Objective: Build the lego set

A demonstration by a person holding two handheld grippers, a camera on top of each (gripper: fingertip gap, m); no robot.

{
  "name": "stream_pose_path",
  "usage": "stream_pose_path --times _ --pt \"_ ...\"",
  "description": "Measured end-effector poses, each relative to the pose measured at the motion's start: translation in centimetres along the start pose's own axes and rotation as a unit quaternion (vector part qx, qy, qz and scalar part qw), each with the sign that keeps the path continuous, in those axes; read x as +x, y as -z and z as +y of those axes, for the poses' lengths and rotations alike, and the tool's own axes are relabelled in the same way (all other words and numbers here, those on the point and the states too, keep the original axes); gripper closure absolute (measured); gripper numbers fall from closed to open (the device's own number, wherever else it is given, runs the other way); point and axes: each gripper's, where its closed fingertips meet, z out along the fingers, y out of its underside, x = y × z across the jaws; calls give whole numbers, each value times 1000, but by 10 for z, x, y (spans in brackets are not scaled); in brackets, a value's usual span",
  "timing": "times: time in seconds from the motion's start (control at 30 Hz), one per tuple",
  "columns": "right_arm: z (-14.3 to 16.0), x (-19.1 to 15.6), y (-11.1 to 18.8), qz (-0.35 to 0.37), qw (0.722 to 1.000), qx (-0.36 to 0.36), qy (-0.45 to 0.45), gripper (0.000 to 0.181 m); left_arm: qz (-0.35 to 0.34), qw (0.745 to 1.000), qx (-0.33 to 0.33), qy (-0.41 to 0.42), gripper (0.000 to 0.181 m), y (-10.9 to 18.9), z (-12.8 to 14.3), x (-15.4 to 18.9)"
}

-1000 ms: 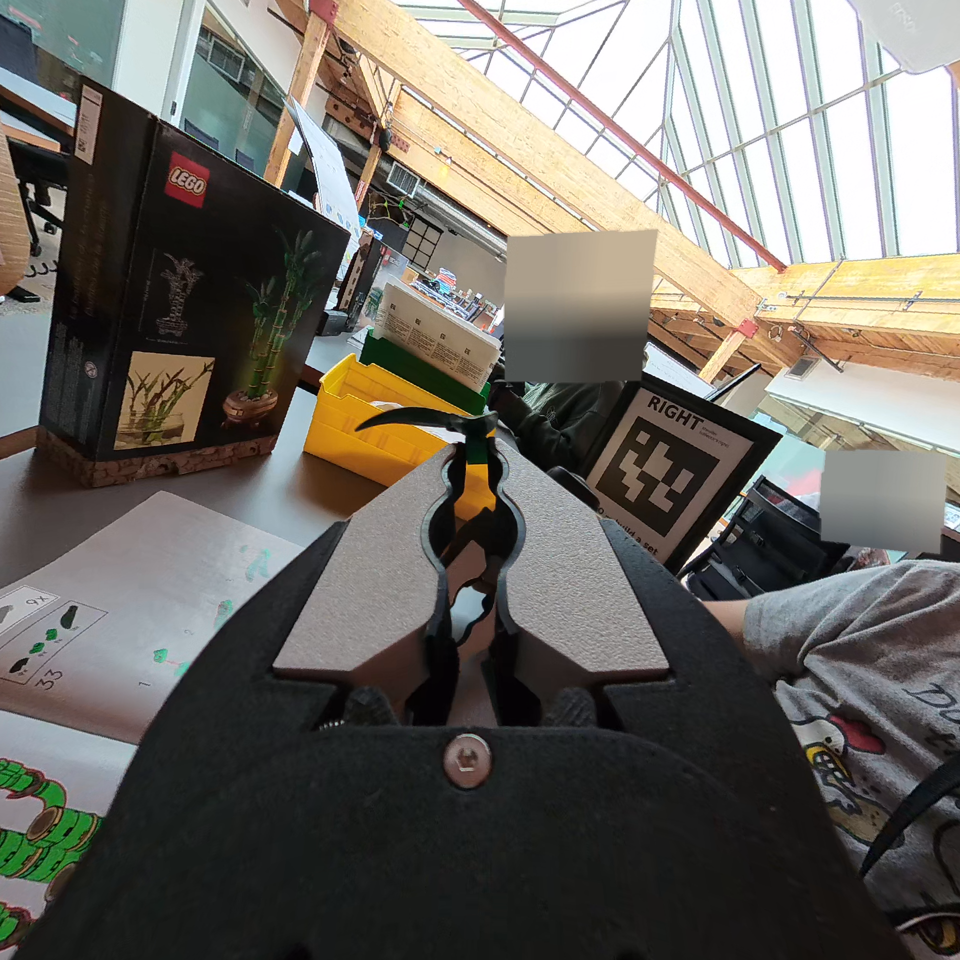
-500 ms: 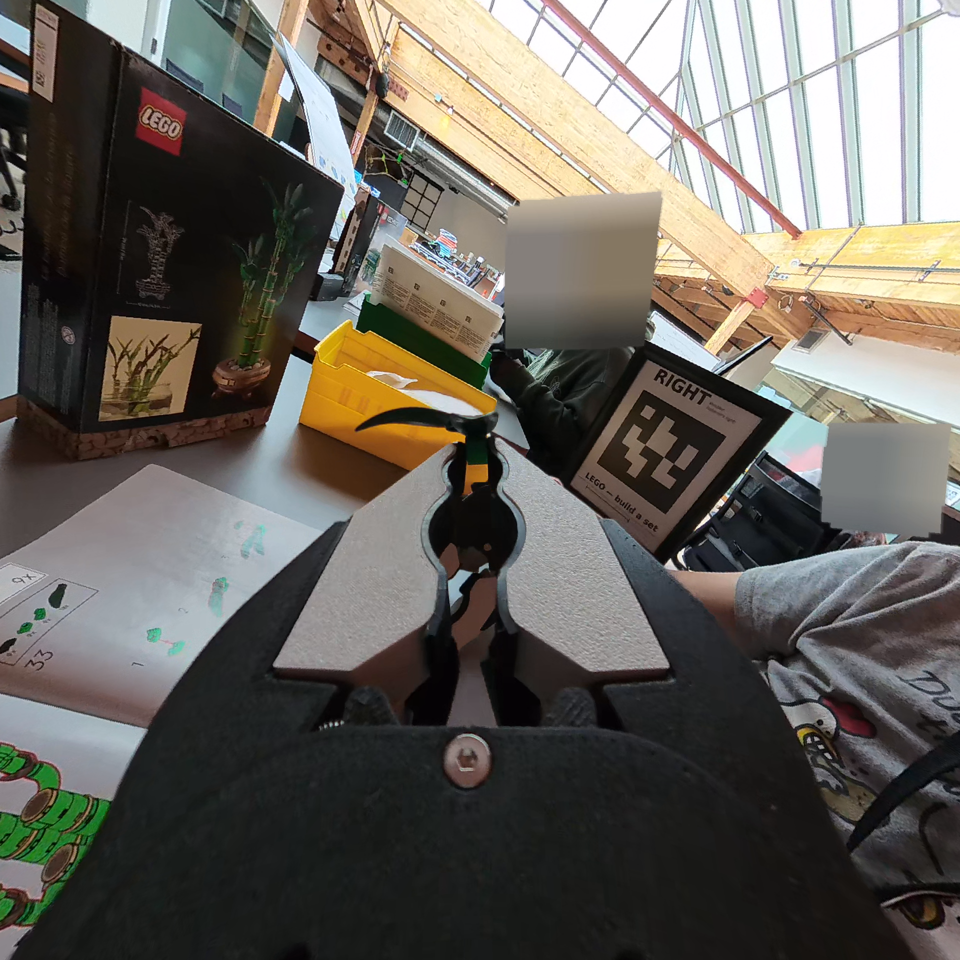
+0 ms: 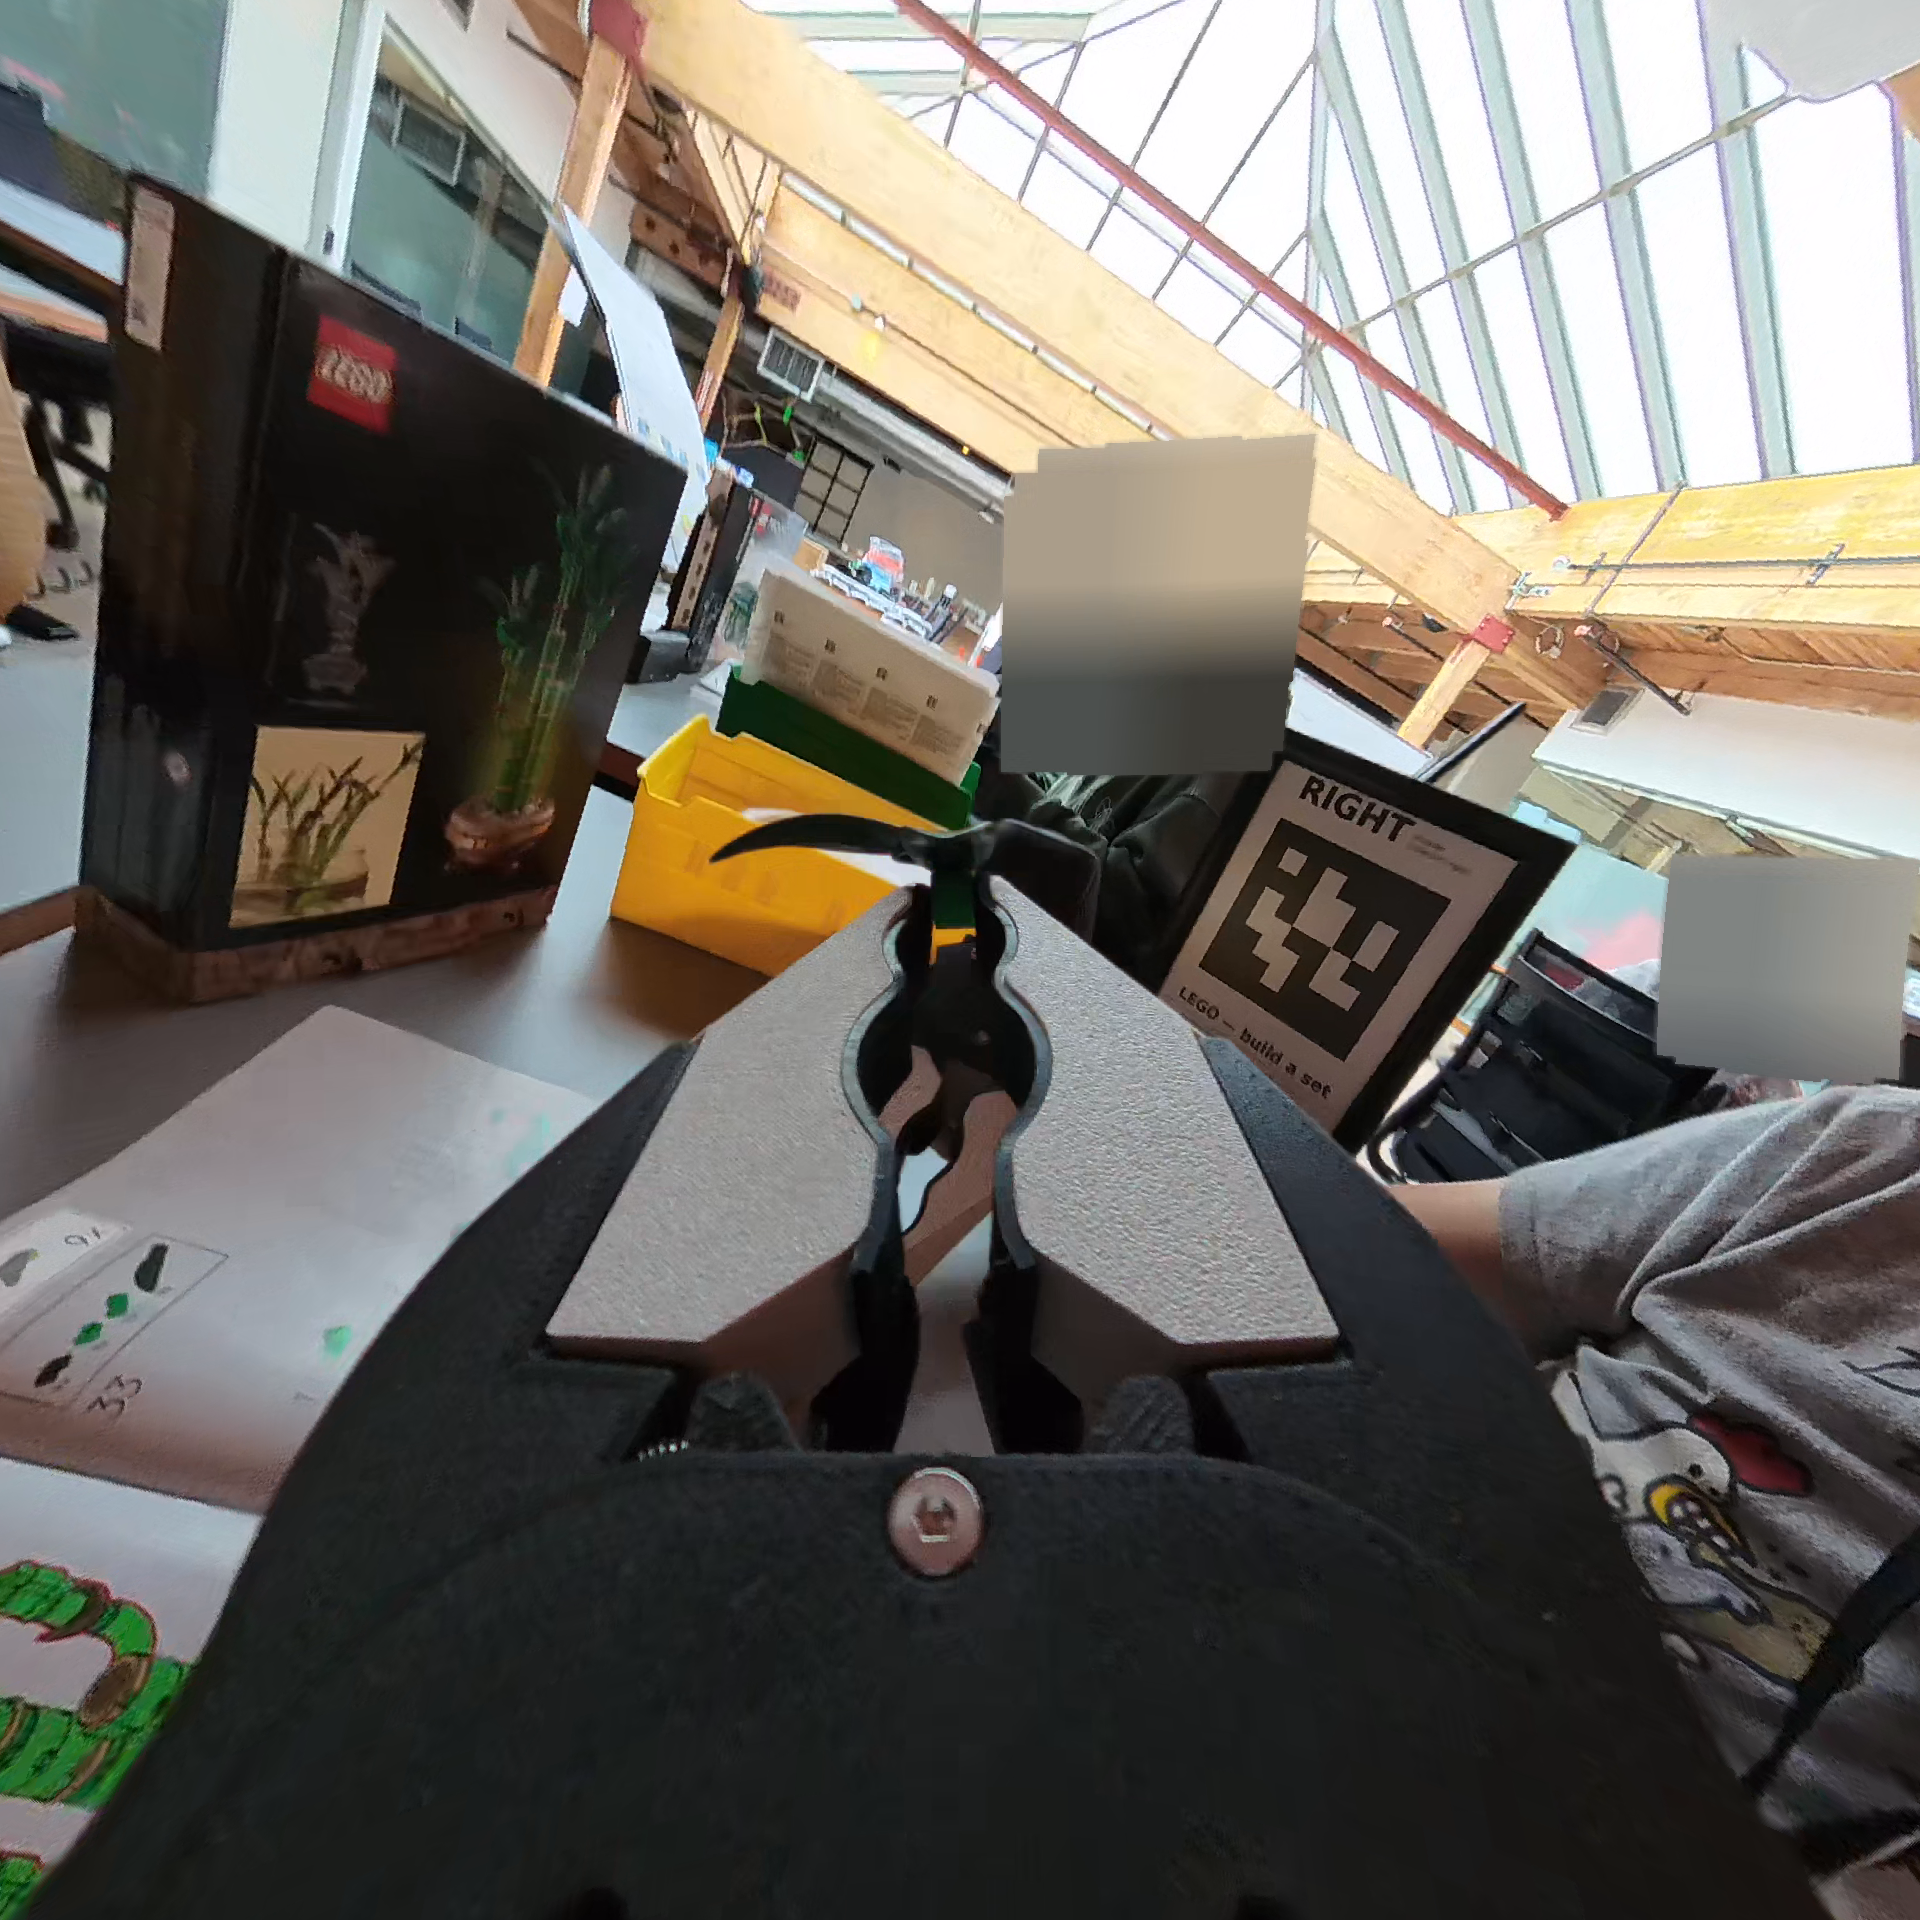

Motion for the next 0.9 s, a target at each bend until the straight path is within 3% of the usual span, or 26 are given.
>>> stream_pose_path --times 0.1,0.23,0.37,0.57,0.9 --pt "-71 -6 36 -23 989 142 -46 176 8 998 54 -17 176 9 -19 6" --pt "-172 -27 93 -82 940 322 -72 176 6 995 93 -44 176 18 -35 16" --pt "-230 -50 102 -123 924 359 -51 176 10 992 103 -70 176 20 -46 32" --pt "-254 -64 82 -173 929 324 -45 176 21 991 87 -102 176 16 -52 59" --pt "-235 -62 81 -199 934 292 -55 175 9 992 14 -123 176 -2 -37 73"
